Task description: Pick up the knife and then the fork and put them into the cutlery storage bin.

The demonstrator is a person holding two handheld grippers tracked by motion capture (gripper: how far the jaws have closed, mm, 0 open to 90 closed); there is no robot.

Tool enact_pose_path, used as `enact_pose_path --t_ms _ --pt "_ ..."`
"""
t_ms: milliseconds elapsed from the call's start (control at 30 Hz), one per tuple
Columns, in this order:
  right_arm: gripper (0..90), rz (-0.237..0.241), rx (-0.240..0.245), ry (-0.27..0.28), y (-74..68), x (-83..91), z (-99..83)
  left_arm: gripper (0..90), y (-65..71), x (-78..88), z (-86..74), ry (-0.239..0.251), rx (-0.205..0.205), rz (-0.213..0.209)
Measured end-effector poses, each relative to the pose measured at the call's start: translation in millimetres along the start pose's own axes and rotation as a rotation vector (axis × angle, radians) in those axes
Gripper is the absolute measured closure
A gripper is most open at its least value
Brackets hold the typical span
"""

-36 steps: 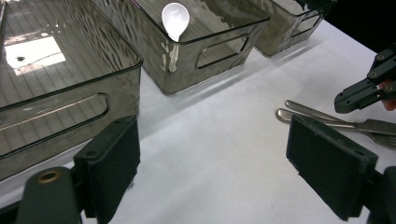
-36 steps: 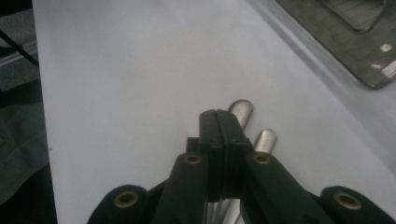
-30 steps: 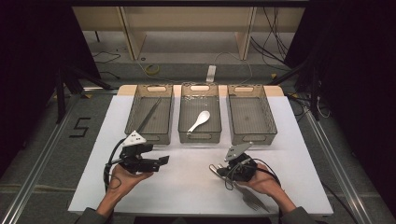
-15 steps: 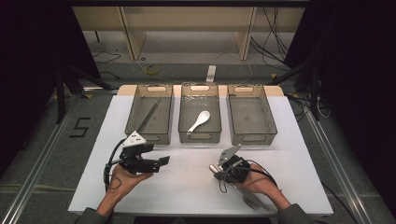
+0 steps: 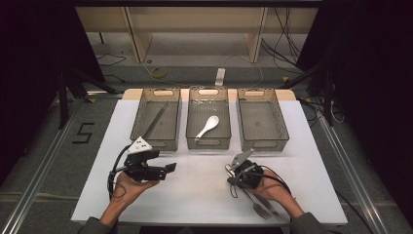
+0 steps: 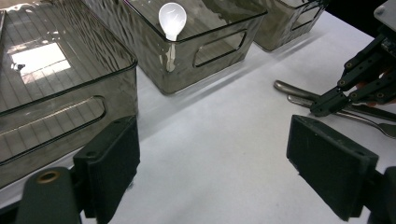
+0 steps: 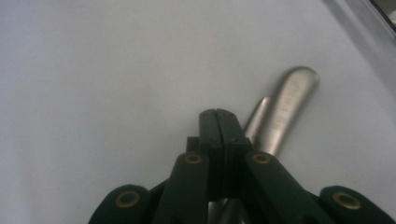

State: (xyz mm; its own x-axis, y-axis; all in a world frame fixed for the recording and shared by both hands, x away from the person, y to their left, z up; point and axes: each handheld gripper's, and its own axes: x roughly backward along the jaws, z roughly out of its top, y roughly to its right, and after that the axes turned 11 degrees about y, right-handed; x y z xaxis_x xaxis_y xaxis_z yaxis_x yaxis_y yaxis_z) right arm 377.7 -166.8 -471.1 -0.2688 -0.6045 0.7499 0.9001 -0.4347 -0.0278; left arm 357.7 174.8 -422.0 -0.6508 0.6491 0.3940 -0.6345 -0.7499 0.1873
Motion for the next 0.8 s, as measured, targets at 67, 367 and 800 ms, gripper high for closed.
enact_pose_path --t_ms 67,367,800 --pt "90.0 -0.001 0.001 -0.002 2.0 1.3 -0.7 16.8 0.1 0.0 0.0 0.0 -0.001 0.0" --pt "90.0 -0.029 -0.024 -0.012 4.2 3.2 -1.4 16.8 0.5 -0.1 -0.1 0.0 0.0 -0.002" --pt "90.0 -0.175 -0.109 -0.05 21.0 20.5 -16.2 16.9 0.3 0.9 -0.1 -0.002 -0.006 -0.002"
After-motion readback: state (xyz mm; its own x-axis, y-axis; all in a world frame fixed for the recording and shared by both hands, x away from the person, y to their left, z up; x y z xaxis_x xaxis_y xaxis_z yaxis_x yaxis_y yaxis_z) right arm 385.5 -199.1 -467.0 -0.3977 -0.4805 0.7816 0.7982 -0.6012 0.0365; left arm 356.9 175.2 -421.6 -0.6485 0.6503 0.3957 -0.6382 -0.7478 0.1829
